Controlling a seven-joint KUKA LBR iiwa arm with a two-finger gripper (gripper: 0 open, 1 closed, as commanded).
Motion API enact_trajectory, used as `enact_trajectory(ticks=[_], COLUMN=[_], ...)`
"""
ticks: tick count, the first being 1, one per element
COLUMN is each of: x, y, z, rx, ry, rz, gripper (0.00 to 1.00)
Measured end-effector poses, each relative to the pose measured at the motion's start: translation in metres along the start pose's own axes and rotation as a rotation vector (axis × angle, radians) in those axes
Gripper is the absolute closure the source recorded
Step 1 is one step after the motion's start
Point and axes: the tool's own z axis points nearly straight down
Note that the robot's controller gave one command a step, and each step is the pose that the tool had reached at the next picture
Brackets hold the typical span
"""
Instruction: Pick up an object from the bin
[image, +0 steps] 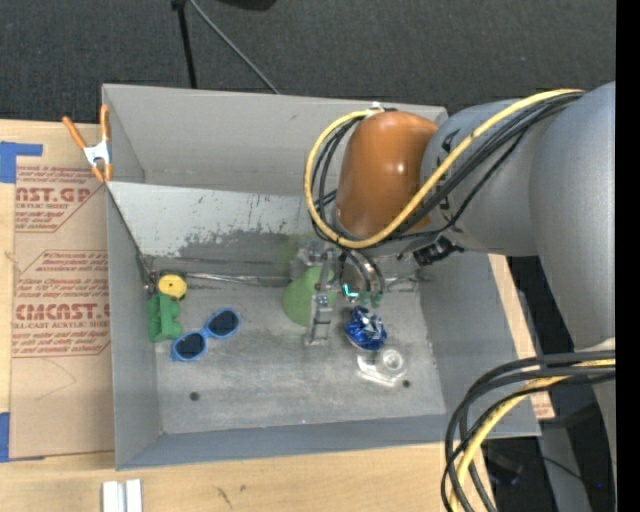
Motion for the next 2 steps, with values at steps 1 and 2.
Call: enact_trajectory(ticks=[1,2], x=[0.013,0.024], y=[0.083,0.164], z=[0.068,0.063], rx=[-0.003,-0.002], ry=[0.0,-0.007], rz=[0.084,-0.123], gripper=[0.0,0.0])
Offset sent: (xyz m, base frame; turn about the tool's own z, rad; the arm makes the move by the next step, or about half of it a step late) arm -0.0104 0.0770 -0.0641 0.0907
